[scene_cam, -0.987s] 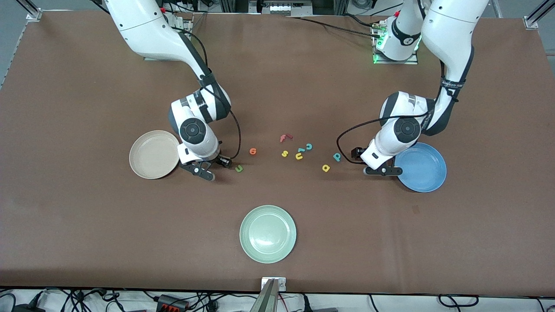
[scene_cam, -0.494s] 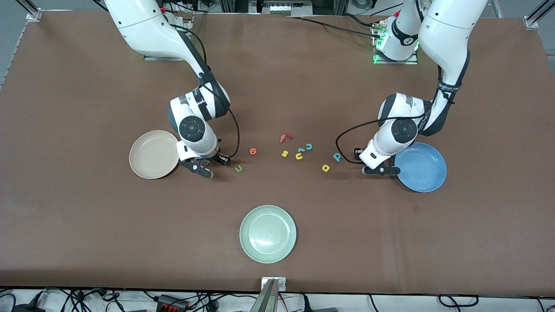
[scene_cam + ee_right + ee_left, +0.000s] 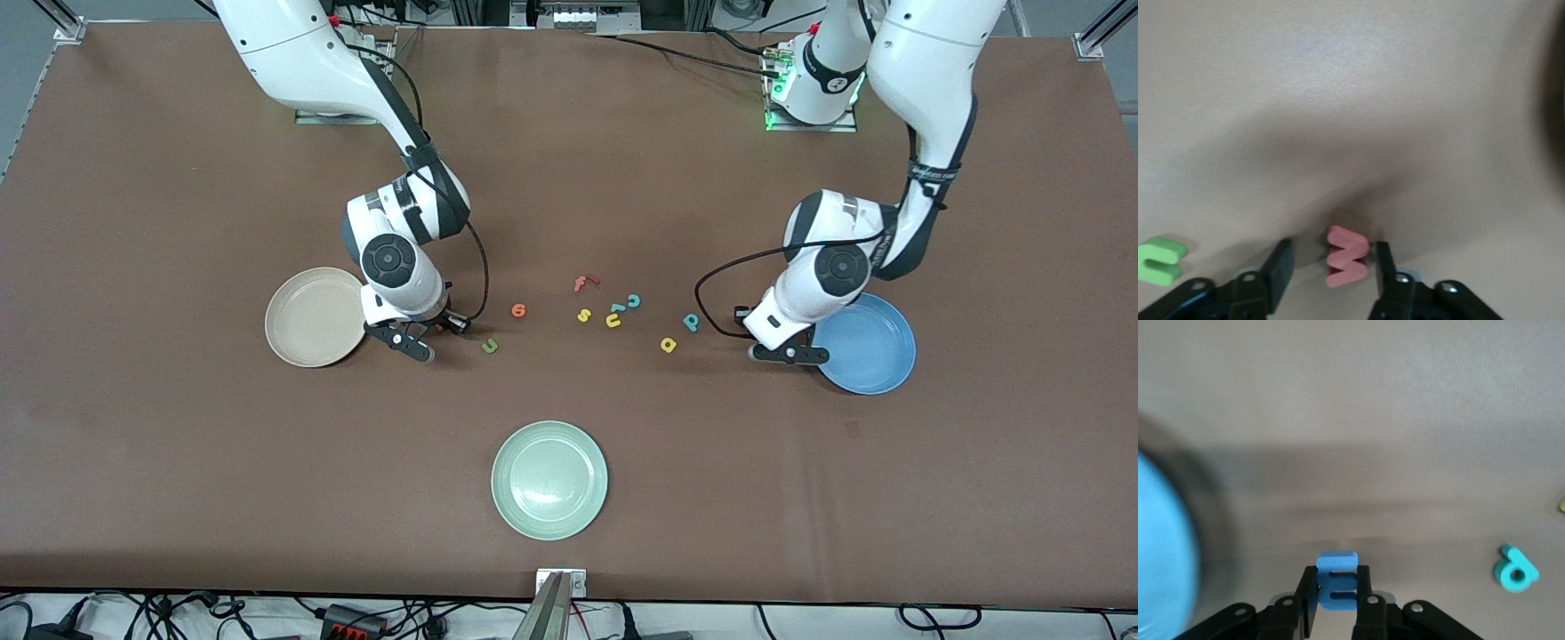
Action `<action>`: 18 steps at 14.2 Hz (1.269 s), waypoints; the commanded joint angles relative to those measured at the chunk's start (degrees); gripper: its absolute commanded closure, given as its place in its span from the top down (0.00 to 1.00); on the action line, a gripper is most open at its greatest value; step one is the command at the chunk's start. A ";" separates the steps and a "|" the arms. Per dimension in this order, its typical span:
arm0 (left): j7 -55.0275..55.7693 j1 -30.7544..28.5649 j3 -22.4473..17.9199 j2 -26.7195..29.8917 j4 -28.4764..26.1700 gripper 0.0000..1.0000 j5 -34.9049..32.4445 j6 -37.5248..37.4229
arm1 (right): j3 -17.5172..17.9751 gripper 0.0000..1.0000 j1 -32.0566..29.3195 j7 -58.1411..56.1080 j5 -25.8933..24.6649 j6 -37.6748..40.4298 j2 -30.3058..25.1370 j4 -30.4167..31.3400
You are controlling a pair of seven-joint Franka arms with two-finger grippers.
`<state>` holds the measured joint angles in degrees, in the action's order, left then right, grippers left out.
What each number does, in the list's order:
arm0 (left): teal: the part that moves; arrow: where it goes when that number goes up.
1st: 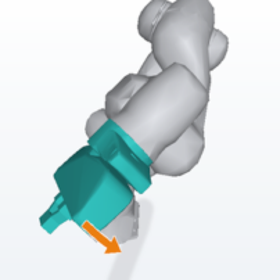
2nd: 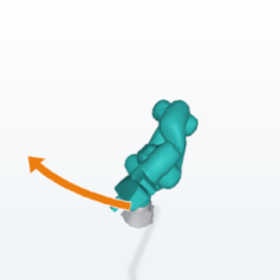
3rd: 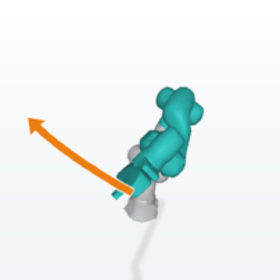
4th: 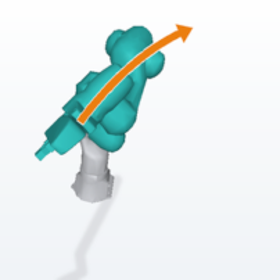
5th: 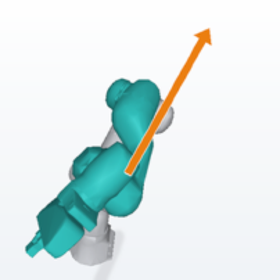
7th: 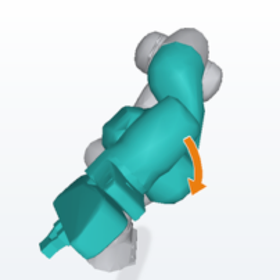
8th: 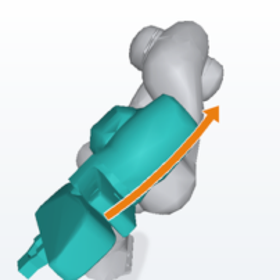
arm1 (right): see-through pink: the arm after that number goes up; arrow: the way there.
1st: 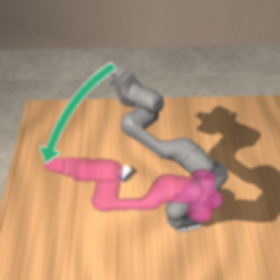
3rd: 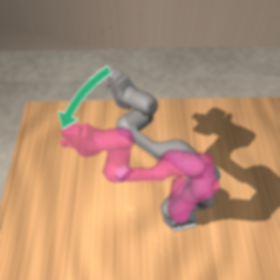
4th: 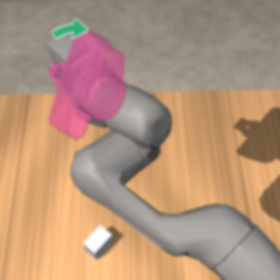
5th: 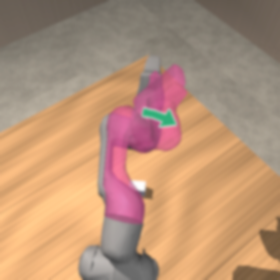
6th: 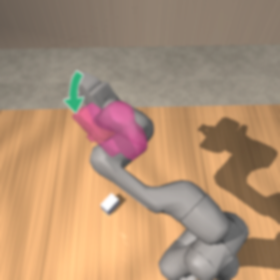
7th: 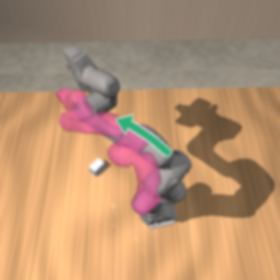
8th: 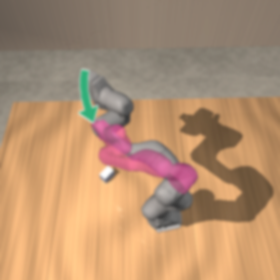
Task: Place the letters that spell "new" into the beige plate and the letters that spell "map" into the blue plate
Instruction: 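Carry the w to the beige plate while the left gripper carries the E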
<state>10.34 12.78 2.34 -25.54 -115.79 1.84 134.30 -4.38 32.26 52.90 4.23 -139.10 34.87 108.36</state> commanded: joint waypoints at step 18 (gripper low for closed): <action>-12.98 -10.76 5.55 2.95 6.27 1.00 -6.15 -13.28 | -0.28 0.15 -20.12 -36.98 0.43 17.11 -12.28 5.36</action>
<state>-3.00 2.01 4.52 -24.36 -110.84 -3.38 123.72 -5.60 13.87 19.28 4.29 -121.47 23.66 110.32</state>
